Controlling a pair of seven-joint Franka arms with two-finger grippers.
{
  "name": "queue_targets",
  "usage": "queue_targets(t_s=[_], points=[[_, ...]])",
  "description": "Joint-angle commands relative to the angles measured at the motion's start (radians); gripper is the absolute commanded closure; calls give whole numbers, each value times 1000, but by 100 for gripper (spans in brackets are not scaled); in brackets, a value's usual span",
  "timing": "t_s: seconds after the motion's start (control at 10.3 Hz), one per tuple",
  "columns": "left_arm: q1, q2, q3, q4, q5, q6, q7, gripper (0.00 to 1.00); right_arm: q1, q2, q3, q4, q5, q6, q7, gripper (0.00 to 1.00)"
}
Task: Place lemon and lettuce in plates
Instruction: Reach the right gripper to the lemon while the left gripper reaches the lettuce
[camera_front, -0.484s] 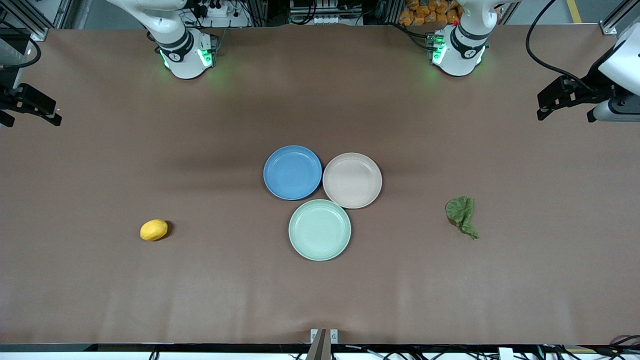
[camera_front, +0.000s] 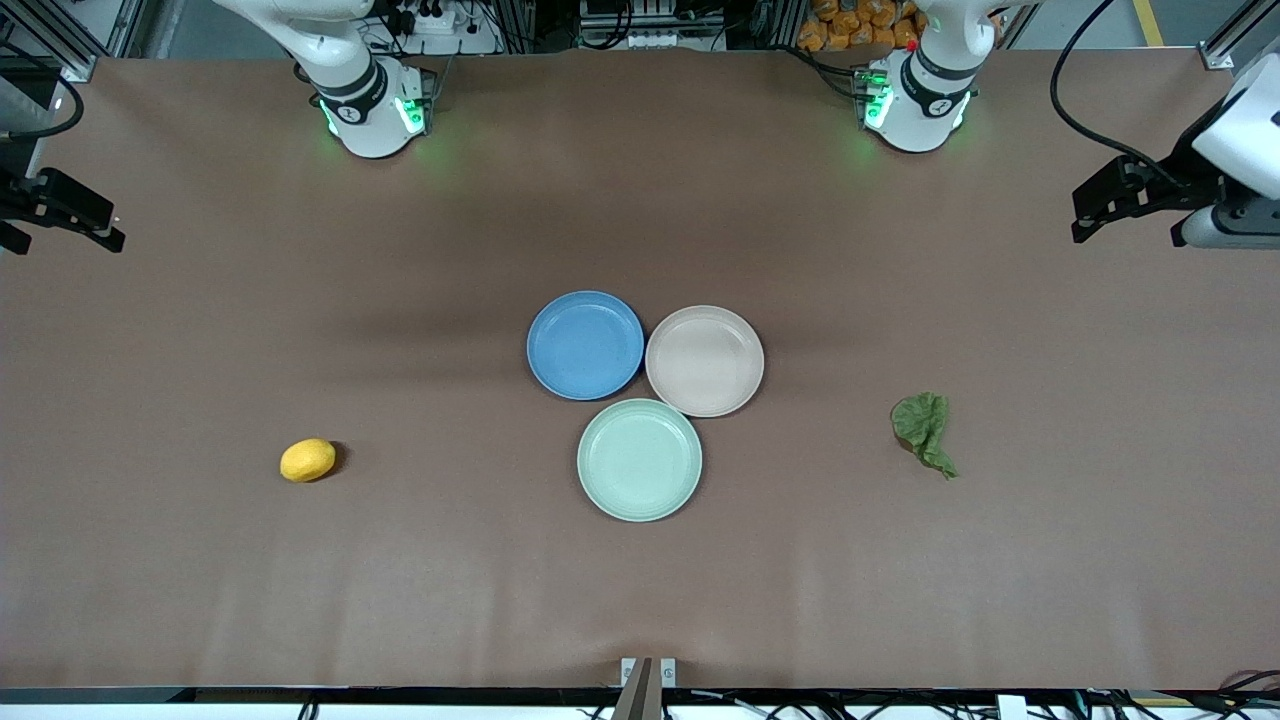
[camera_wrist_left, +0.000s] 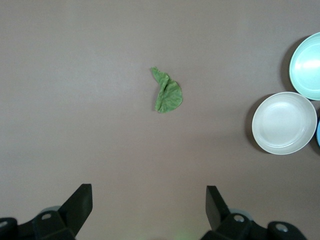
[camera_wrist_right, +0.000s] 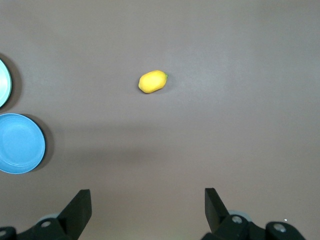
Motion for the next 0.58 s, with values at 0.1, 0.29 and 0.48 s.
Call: queue_targets(t_s=[0.1, 0.29, 0.48], points=[[2, 94, -2, -60, 23, 71, 9, 0, -2, 18, 4, -21, 11, 42, 12, 0], [29, 92, -2, -228, 23, 258, 9, 0, -3, 64, 4, -23, 11, 77, 12, 0], [30, 90, -2, -365, 23, 401, 7, 0, -3, 136, 2, -26, 11, 131, 12, 0]])
